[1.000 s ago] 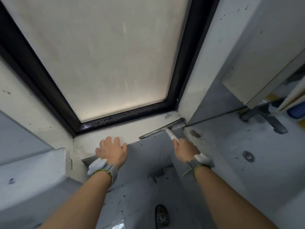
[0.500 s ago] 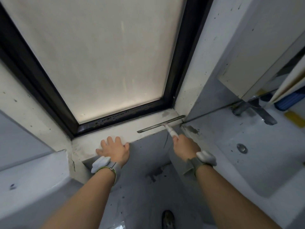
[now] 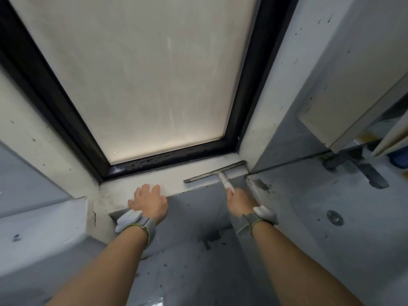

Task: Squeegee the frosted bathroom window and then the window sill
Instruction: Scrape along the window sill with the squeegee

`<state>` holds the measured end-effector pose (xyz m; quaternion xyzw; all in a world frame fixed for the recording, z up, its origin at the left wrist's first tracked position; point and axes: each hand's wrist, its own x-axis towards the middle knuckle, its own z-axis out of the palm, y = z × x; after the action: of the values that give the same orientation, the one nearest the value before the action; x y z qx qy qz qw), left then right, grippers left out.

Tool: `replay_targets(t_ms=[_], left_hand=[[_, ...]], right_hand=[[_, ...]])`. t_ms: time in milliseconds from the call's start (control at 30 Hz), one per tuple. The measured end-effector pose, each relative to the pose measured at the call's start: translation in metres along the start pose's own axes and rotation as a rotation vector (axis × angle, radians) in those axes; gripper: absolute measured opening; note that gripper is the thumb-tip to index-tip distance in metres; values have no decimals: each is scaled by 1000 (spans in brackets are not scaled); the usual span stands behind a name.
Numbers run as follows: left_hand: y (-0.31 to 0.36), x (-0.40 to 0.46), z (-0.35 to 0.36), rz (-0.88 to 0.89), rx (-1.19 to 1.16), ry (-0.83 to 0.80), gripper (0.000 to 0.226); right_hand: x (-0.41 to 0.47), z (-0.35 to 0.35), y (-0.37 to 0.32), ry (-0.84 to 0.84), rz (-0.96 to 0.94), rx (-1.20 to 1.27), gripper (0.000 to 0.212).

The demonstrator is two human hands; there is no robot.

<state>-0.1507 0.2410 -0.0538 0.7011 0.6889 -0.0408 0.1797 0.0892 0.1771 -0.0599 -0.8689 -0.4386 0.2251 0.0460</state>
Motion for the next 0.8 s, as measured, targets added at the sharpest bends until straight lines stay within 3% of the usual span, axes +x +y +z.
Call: replay_targets(t_ms=[233,467,633,800], left_hand=[[-4,-5,2,14,13,-20,46],[0,-11,-3,59,-131,-15,45],[-4,-16,-8,127,-298,28,41],[2,-18,-10,193,-420,101,35]], right_hand=[[-34,3,25,-49,-49,-16,50],[-52,-11,12,-126,-43,-78,47],[-62,-16,-15,-138,-62,47,47],[-72,-21,-10,-99,-54,245,28]])
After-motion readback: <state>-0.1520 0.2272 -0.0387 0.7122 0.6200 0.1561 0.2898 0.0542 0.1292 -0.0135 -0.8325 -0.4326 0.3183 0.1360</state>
